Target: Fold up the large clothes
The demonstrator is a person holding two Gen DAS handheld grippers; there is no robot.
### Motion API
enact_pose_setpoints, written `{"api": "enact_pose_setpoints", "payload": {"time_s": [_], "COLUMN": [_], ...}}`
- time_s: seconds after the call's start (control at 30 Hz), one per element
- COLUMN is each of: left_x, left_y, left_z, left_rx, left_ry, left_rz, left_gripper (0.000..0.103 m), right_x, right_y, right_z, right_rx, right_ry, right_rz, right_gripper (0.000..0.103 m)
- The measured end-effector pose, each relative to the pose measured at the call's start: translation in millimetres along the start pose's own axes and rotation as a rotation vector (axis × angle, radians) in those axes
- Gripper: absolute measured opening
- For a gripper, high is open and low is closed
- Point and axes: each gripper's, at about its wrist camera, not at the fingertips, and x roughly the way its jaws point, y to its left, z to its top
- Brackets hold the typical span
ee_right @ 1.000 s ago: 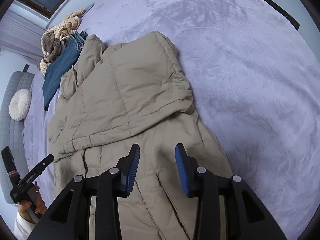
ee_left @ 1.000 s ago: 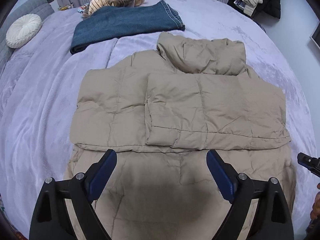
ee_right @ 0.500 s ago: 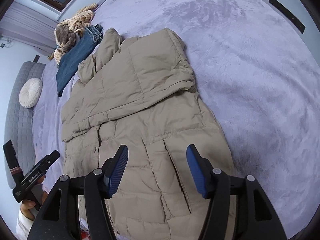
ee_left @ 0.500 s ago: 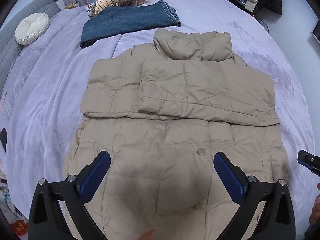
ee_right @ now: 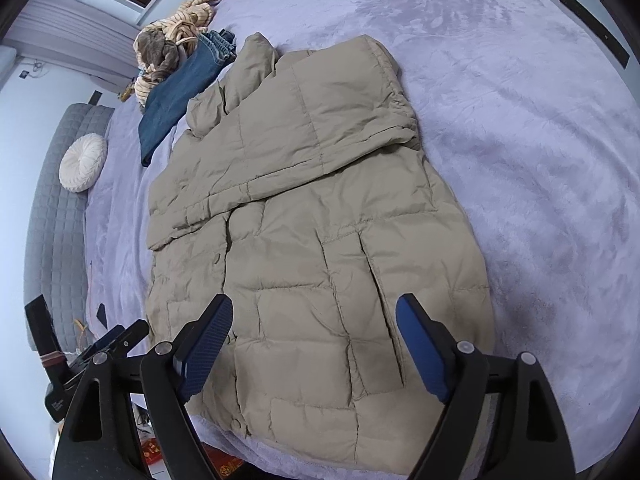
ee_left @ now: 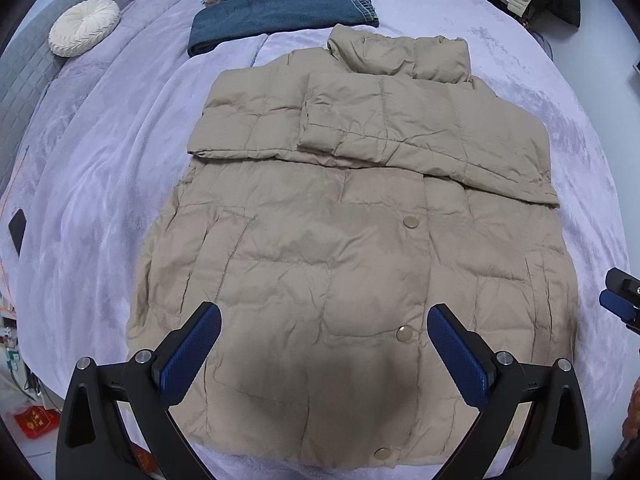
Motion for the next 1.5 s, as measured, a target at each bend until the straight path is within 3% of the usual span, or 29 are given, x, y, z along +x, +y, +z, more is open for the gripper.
{"api": "enact_pose_setpoints", "payload": {"time_s": [0.67,1.1,1.33,1.5], "left_x": [4,6,19,28], "left_y": [59,76,105,137], "left_z": [-51,-76,-97,-114], "left_rx": [0.069,0.097,0.021,-0.071], "left_ry": [0.028,0.038,0.077,0.110], "left_rz": [-0.047,-0.065,-0.128,-0.225], "left_gripper": [0.103,0.103,0.103,0.103], "right_x": [17,15,11,4], "right_y": [27,19,4,-21], "right_z": [-84,-126,-141,-155], "right_rx": [0.108,0.178,0.220,0.285], "right_ry": [-0.018,-0.043,-0.089,-0.120], "right_rz": [-0.065,-0.080,-0.075,-0.123], "right_gripper": [0.087,0.087,0.088,0.088]}}
